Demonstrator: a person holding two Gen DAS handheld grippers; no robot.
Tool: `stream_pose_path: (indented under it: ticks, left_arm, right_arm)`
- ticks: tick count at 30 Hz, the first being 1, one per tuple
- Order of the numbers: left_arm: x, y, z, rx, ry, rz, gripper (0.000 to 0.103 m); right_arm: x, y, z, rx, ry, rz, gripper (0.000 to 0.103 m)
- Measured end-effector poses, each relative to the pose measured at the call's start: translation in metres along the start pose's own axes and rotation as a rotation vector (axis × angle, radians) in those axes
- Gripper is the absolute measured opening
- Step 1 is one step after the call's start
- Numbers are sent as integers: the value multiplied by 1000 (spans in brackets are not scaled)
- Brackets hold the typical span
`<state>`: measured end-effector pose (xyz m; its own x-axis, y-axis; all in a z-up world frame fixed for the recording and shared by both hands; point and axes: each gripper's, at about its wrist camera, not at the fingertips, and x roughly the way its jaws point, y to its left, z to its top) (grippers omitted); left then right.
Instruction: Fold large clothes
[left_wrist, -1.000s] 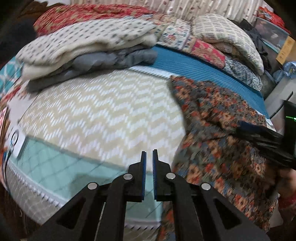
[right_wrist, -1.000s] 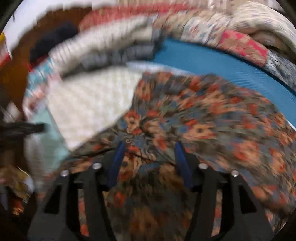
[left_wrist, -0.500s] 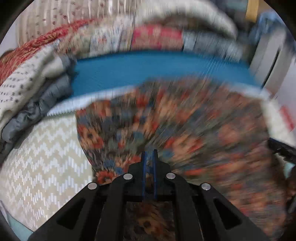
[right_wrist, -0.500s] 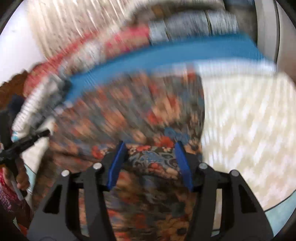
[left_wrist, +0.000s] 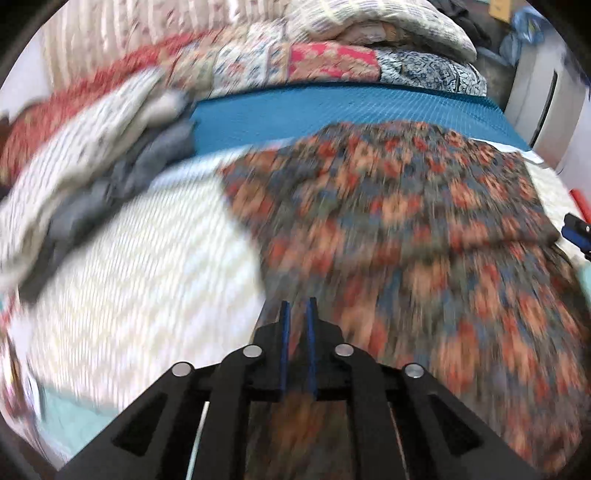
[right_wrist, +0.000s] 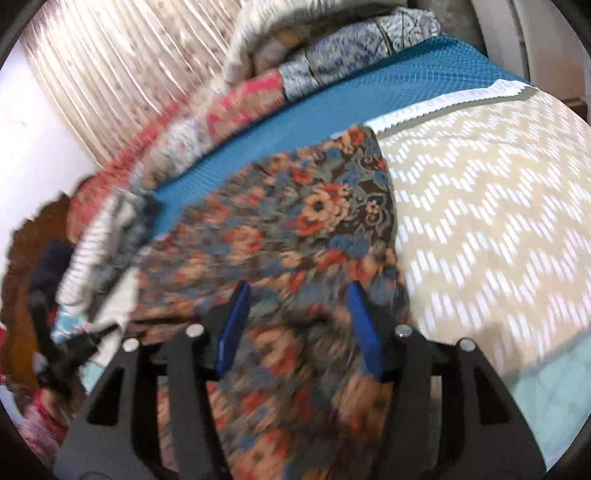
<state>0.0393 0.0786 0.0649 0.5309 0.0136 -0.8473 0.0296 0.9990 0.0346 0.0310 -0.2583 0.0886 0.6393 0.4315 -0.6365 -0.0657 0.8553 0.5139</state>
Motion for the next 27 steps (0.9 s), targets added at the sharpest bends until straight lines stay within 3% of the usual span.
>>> stream_pose_path:
  ticks: [6,12,18,27]
  left_arm:
    - [-29,75,-89,-151,130,-53,42]
    - [-54,106,-140,-333,136,-193,31]
    - [-62,80,-173,-254,139,-241,20]
    - [-41,57,-207,-199,201,-274,1]
  right_arm:
    - [-64,-15,-46,-11,13,-38,52]
    - [-103,-19,-88,-32,46,-59,52]
    - [-123,-14,-113,-59,58,-78,52]
    - [-146,-35,-149,-21,101,-83,52]
